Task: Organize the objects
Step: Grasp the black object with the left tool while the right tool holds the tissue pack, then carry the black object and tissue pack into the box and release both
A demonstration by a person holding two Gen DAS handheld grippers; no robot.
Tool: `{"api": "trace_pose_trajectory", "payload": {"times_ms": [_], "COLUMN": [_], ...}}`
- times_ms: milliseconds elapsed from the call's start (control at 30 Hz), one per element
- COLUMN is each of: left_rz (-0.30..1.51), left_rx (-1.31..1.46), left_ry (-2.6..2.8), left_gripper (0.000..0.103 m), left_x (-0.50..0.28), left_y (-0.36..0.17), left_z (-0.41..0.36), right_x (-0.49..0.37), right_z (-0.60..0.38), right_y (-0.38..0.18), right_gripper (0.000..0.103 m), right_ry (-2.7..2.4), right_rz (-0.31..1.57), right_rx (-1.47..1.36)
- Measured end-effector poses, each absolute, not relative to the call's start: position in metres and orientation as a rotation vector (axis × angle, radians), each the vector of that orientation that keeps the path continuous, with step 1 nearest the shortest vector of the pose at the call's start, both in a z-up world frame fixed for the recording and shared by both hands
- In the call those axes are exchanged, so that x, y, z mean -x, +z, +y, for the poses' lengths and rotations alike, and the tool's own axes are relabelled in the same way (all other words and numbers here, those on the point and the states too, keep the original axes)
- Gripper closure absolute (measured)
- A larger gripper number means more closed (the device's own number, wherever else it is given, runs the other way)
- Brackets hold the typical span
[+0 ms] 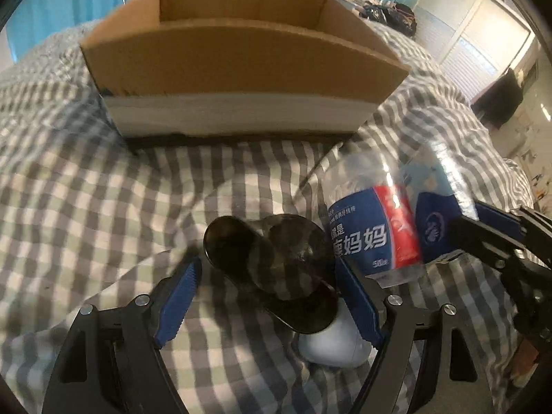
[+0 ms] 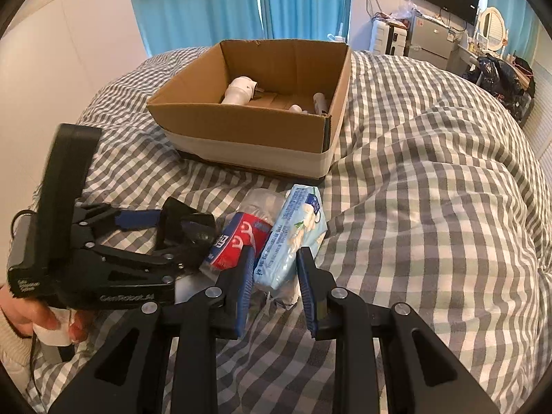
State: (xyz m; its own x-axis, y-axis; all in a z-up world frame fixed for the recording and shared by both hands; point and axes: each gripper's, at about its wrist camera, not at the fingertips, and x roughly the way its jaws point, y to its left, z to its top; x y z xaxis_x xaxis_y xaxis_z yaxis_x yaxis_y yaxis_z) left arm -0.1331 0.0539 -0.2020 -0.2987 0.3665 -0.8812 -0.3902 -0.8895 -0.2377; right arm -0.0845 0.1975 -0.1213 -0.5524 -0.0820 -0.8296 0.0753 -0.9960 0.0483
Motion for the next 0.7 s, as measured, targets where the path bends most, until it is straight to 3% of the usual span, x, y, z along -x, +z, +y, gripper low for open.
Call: {"api": "trace_pose_trajectory", "payload": {"times_ms": [33, 100, 400, 700], "left_rz": [0.025, 0.062, 0.148, 0.1], "left_rx": [1.501, 1.504, 1.399, 1.26], "left_ry": [2.175, 2.175, 2.3, 2.406], "left_gripper": [0.04, 0.044, 0.045, 0.045], "left_x": [0.134, 0.131, 0.107, 0.1], "left_y": [-0.207, -0.208, -0.172, -0.113], "left_z": [0.056, 0.06, 0.054, 0.034], "right_x": [0.084, 0.081, 0.068, 0.056], "right_z": [0.197, 0.197, 0.196, 0.187], "right_y": [-0.121, -0.118, -0.101, -0.075], "right_gripper": [0.078, 0.078, 0.078, 0.078], "right_ry": [-2.695, -2.706, -2.748, -2.786], "right_rz": [-0.009, -0.004, 0.025, 0.064], "right_rx": [-1.437, -1.428, -1.385, -1.303]}}
